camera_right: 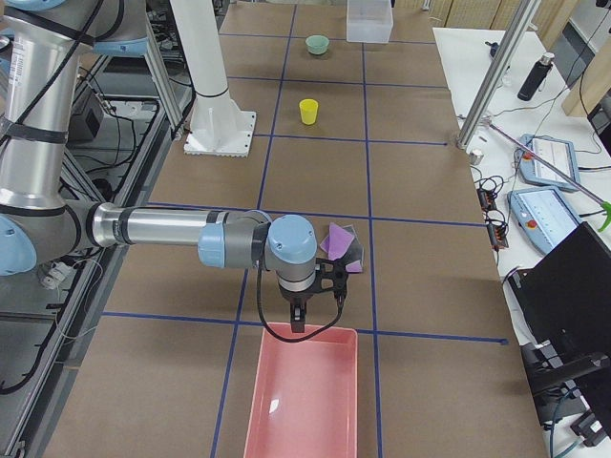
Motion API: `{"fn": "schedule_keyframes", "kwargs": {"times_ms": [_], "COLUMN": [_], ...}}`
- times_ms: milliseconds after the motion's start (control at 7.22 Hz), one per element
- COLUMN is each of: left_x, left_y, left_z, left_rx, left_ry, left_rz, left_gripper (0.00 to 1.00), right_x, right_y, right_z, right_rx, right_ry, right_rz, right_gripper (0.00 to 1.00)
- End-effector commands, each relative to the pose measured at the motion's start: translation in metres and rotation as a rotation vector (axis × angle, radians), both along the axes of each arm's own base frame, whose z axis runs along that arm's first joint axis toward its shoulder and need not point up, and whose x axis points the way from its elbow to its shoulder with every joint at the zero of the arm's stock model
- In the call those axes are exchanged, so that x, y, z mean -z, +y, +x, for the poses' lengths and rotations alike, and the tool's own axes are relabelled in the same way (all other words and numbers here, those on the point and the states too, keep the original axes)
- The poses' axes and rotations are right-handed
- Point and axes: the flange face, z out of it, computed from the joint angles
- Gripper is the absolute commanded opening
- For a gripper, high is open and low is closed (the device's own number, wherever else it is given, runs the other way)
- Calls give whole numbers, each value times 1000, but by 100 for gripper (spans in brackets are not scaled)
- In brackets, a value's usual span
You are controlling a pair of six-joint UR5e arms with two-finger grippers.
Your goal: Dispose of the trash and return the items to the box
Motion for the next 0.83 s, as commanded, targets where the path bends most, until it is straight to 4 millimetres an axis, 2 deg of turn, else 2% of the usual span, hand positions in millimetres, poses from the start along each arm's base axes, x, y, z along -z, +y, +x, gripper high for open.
{"fn": "schedule_keyframes", "kwargs": {"times_ms": [0, 277, 416, 693], "left_x": [0, 14, 40, 51], "left_y": [-1, -2, -2, -9], "left_z": [0, 0, 0, 1], "left_rx": [-1, 0, 0, -1], "left_ry": [-3, 0, 1, 6], "left_rz": [1, 30, 82, 107], "left_gripper": [99, 99, 99, 99], "right_x": [0, 1, 2, 9], "right_y": [0, 0, -1, -6], "right_z": [0, 0, 0, 0], "right_rx": [0, -1, -1, -3], "right_ry": [-2, -2, -1, 2], "right_rz": [1, 1, 4, 22], "right_gripper": [100, 100, 100, 100]}}
